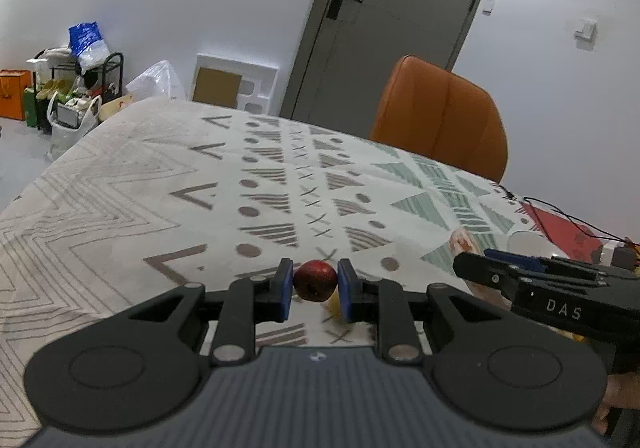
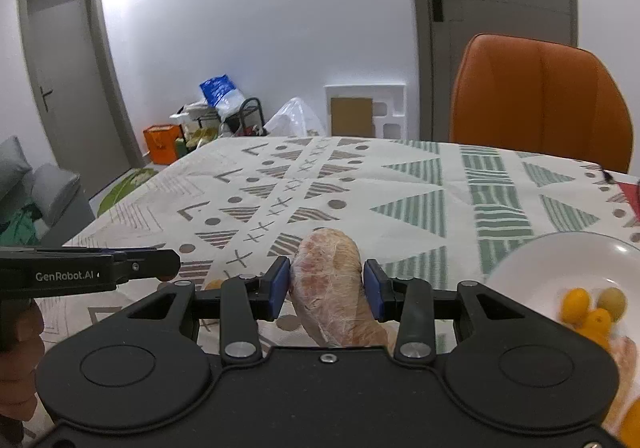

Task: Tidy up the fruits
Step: 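Carry both fruits over the plate and release the wrapped orange from the right tool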

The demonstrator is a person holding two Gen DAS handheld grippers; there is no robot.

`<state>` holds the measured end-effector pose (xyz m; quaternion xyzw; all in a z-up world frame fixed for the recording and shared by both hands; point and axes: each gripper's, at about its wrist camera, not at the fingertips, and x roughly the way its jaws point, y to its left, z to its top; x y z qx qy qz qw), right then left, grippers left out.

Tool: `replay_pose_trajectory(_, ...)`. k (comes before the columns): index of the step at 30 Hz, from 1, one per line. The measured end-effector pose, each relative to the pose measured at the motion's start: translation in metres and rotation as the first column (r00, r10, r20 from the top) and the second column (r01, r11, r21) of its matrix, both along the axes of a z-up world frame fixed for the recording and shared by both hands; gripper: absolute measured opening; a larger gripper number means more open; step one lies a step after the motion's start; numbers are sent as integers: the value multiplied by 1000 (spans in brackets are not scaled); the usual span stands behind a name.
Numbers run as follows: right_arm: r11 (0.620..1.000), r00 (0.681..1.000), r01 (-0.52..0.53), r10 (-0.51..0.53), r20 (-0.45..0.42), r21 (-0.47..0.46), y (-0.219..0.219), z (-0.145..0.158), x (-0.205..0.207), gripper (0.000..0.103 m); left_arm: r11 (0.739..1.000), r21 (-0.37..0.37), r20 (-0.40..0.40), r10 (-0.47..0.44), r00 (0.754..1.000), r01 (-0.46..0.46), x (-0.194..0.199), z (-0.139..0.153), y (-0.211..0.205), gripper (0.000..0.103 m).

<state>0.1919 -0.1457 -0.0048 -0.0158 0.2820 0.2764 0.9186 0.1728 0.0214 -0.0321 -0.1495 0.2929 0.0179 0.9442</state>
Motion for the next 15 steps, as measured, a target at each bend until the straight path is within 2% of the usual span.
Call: replay_pose_trajectory(15, 992, 992, 121, -122, 36, 42, -59, 10, -18, 38, 995, 23, 40, -94, 995, 93, 1, 17, -49, 22)
